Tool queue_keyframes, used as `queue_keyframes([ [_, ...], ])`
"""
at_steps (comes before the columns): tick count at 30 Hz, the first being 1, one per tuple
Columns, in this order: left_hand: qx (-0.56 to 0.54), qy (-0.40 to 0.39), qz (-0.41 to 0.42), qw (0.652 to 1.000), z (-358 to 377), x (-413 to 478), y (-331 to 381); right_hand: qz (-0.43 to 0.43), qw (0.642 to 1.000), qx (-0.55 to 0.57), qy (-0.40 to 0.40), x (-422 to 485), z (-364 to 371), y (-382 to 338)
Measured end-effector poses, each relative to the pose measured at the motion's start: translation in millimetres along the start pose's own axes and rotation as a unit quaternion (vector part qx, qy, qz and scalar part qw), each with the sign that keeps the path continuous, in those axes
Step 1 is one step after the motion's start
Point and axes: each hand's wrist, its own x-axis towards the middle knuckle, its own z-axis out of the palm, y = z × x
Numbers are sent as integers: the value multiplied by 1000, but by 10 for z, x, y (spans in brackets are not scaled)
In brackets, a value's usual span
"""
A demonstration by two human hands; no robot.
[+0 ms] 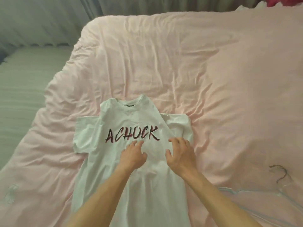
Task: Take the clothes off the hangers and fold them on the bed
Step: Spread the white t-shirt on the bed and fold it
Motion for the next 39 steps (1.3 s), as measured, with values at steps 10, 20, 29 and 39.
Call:
queue_keyframes([
  [10,-262,185,-191,928,-783,679,-2151,-87,985,-64,-132,1598,829,-1632],
  [20,-431,114,-209,871,-826,1388,-3328,-164,948,-159,-221,2830,1747,-3034],
  [29,-427,272,-163,847,-982,1367,-3537,-58,834,-369,-406,3314,1855,-3047],
  [39,-374,245,-287,847,-1046,1589,-4060,-45,963,-192,-184,3217,2123,-2921],
])
